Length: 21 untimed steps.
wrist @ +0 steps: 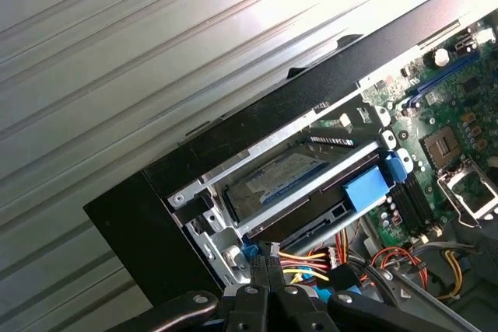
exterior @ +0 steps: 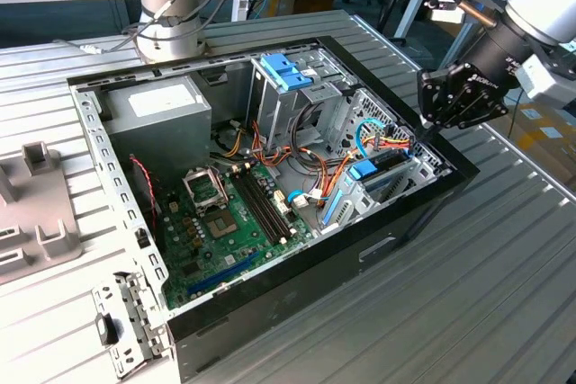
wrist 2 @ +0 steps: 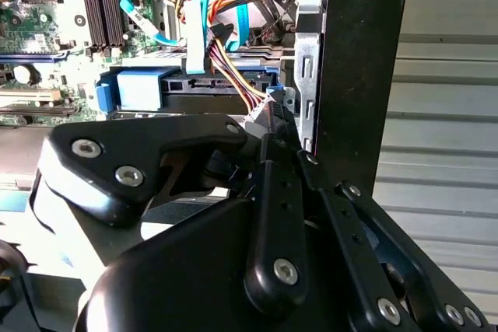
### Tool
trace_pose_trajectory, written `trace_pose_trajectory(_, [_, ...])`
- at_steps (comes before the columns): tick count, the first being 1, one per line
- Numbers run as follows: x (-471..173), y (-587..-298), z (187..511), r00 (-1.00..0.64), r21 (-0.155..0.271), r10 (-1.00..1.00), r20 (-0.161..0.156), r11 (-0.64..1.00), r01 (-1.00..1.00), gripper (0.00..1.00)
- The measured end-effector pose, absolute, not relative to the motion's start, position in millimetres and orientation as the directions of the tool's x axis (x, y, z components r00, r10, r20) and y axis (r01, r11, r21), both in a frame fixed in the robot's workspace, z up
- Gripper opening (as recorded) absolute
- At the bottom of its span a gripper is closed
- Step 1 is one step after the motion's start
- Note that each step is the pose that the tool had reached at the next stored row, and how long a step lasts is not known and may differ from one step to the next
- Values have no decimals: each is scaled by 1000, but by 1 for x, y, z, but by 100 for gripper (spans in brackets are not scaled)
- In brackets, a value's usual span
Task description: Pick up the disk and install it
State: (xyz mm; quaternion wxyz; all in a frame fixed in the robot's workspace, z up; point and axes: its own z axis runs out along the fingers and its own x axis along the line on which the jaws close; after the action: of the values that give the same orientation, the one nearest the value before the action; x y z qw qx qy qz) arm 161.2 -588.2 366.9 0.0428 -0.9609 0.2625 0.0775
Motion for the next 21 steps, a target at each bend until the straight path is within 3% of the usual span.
trace_pose_trajectory(2, [161,-588,367,850,-42,-497,-171,-859,-511,24])
trace_pose_trajectory(4, [161,-588,367,851,-42,-497,-171,-859,-510,24])
trace_pose_trajectory(5, [161,-588,367,851,-42,-497,-171,-859,-510,30])
trace_pose_trajectory(21, [151,-585,359,848,-42,-502,-171,-856,-516,30])
